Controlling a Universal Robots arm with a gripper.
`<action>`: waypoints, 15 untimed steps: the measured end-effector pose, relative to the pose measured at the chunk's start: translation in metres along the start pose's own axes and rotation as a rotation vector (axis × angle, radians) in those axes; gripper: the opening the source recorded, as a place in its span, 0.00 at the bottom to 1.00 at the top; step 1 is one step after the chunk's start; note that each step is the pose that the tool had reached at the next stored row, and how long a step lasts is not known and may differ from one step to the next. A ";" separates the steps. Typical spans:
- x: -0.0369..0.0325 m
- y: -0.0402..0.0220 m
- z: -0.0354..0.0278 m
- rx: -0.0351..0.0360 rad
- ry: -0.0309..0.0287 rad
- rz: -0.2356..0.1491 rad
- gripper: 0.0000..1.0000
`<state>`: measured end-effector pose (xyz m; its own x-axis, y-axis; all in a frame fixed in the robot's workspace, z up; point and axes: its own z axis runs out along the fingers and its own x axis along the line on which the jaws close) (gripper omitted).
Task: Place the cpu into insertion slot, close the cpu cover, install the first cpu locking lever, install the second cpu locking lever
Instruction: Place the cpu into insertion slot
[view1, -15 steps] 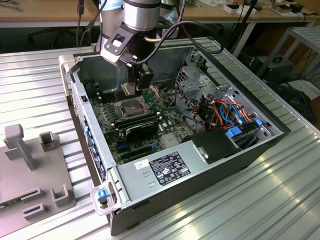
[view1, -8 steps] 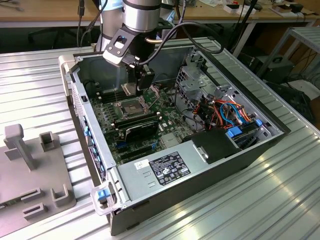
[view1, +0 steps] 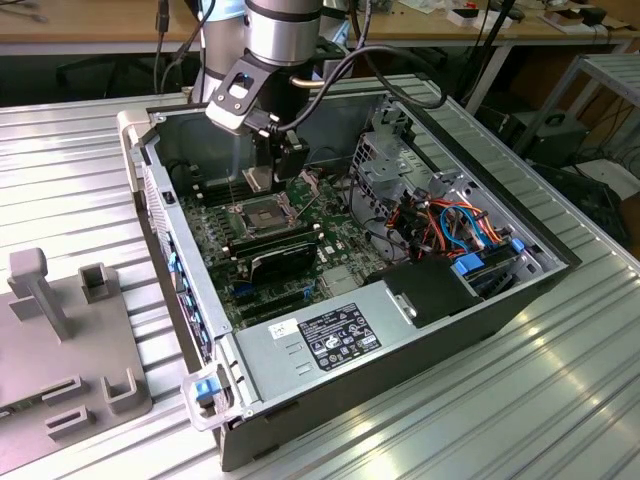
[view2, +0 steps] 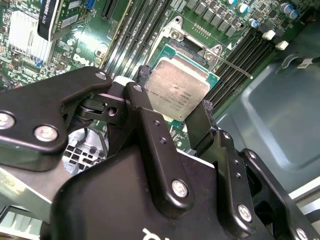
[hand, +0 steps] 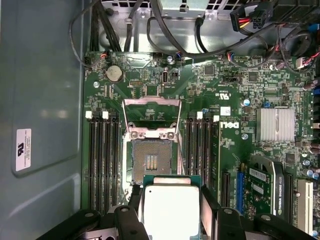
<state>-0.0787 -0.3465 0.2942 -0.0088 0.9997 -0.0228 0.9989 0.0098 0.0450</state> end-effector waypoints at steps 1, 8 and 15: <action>0.0003 0.0000 0.0006 0.0001 -0.0001 0.000 0.55; 0.0059 0.0000 0.0116 0.0000 -0.0001 0.000 0.55; 0.0143 0.0027 0.0242 0.0003 -0.0001 0.000 0.55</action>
<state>-0.0750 -0.3327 0.2698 -0.0088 0.9997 -0.0229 0.9990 0.0098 0.0447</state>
